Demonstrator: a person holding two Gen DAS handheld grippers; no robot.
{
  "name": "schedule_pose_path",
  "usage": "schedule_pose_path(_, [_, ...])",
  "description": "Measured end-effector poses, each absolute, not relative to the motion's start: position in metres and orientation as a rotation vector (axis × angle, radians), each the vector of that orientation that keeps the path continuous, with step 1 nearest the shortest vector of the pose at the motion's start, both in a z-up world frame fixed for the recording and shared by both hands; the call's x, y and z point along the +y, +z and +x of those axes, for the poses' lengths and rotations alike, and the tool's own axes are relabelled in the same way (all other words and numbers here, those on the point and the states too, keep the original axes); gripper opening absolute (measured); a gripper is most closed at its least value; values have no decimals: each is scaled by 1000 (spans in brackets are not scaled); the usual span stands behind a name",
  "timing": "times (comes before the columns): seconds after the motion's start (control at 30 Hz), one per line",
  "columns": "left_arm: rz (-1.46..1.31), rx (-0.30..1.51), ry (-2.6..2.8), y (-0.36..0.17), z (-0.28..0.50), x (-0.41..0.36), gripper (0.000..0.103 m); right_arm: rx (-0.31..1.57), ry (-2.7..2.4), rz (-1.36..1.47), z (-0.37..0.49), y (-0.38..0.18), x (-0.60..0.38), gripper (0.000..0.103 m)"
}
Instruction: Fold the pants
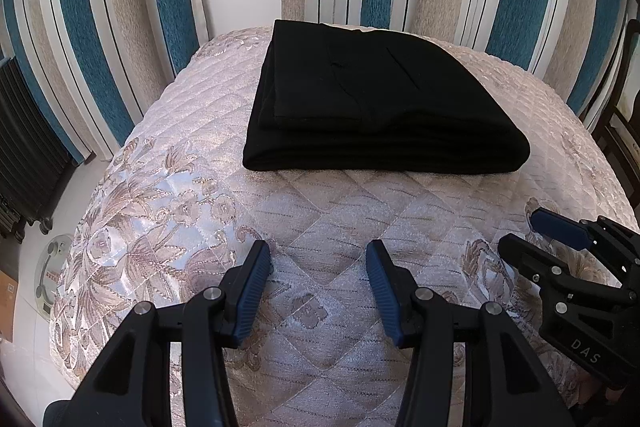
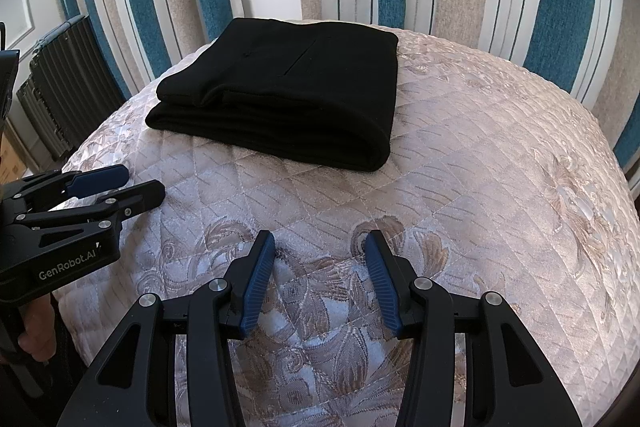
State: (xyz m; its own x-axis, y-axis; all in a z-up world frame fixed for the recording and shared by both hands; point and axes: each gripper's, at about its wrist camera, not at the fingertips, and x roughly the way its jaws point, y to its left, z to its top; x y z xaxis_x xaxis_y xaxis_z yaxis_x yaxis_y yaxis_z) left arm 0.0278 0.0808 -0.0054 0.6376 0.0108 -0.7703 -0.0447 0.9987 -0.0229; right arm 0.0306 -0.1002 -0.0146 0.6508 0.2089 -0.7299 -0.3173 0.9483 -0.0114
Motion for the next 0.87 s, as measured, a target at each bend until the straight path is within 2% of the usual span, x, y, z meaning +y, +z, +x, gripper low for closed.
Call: schedule_pose_path(0.87, [-45, 878, 40, -7, 27, 82, 53, 809, 299, -143, 30, -15, -100, 48])
